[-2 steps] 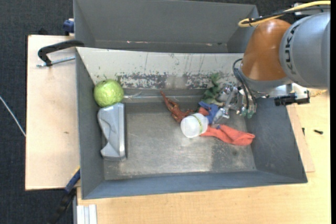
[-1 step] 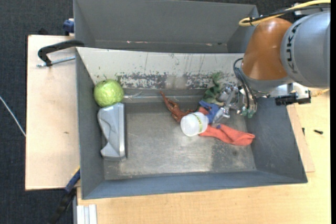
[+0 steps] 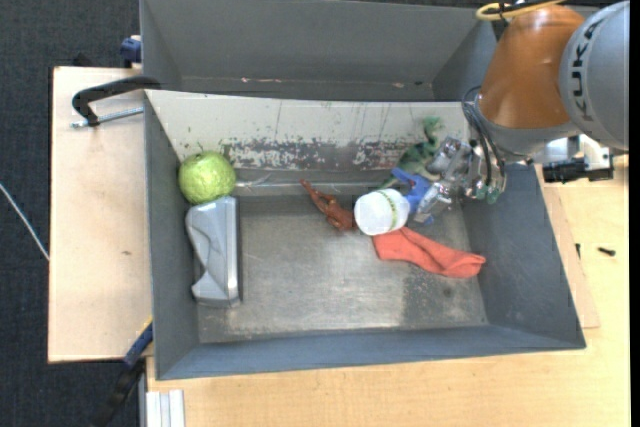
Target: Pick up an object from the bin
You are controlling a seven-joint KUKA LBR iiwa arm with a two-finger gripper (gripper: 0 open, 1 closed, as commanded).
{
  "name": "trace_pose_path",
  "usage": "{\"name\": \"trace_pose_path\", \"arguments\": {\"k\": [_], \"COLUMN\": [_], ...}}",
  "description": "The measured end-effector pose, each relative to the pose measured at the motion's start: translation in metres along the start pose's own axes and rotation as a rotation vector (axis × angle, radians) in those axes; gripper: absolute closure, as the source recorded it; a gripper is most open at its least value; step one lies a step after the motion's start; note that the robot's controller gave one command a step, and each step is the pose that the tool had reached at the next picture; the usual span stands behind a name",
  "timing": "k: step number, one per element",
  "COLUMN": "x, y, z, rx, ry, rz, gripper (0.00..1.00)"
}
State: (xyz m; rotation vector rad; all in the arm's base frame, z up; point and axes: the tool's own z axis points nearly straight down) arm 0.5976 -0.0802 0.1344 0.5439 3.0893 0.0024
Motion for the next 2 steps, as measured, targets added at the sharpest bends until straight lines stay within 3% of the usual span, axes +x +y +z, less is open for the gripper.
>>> {"name": "trace_pose_path", "arguments": {"k": [1, 2], "x": [-0.001, 0.003], "y": [0.003, 0.003], "z": [-0.031, -0.09], "rx": [0.001, 0.001], "ry": [0.005, 0.002], "rz": [0.009, 0.016], "gripper": [1.0, 1.0]}}
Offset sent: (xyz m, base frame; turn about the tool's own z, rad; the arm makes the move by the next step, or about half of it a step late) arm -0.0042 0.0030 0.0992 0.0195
